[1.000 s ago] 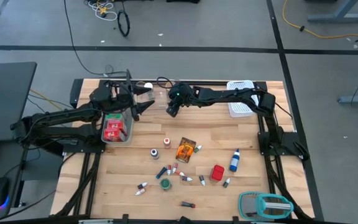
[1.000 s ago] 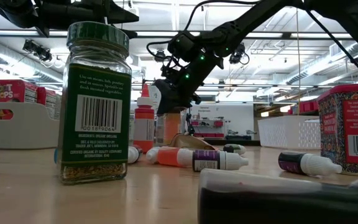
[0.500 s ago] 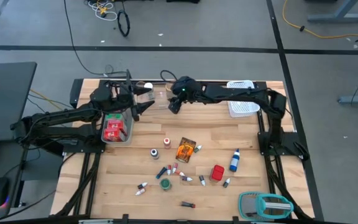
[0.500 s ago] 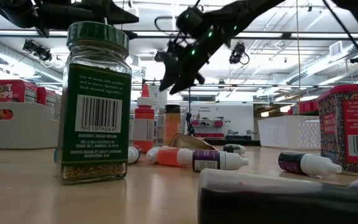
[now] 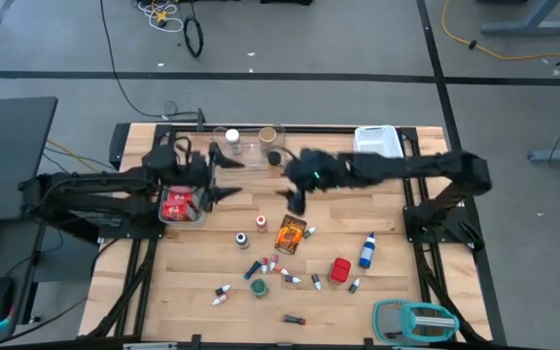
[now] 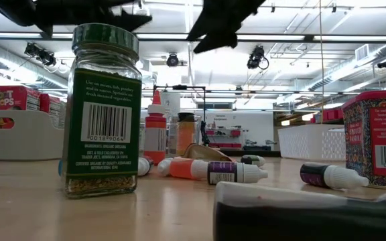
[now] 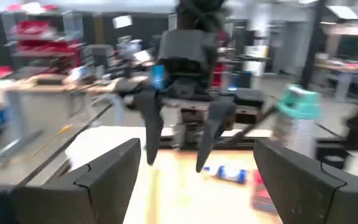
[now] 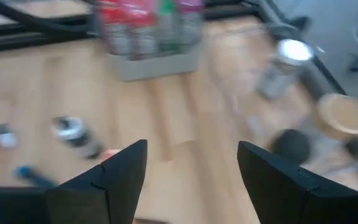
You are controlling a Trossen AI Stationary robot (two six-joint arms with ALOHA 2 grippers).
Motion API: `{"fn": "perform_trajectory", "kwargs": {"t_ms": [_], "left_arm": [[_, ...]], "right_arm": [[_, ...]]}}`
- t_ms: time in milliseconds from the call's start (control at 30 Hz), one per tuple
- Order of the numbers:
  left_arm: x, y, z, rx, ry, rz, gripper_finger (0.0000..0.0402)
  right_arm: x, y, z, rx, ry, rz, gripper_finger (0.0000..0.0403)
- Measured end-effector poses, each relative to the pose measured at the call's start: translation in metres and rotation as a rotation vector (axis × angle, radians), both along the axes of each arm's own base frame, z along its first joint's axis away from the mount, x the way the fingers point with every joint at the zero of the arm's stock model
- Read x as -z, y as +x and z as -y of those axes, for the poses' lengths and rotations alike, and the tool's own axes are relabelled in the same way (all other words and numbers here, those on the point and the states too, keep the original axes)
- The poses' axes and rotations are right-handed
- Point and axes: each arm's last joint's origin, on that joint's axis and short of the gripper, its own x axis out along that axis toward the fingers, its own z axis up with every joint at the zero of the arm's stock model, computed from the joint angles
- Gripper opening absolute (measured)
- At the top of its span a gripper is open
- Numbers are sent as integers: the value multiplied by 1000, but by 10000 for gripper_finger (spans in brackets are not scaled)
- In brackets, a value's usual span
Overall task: Pick & Place Kitchen Items
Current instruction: Put the green seasoning bottle into the transparent bin
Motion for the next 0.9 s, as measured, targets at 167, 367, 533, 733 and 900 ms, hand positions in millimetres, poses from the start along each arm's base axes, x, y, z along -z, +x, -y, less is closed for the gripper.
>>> {"fn": "perform_trajectory", "kwargs": {"t_ms": [167,367,533,733,900], "left_arm": [[-7,4,34,129,84,32,320],[-3,14,74,176,81,-53,320],[14,28,107,229,42,-151,320],[35,45,146,344,19,-268,320],[60,64,172,377,74,-367,320]], "right_arm": [[21,-30,-42,-94,51,97,261],[29,-66,-52,-127,95,230,261],[27,-86,-51,-141,93,301,261],[27,-92,-51,-160,91,322,261],[22,-92,-51,-190,45,364,261]]}}
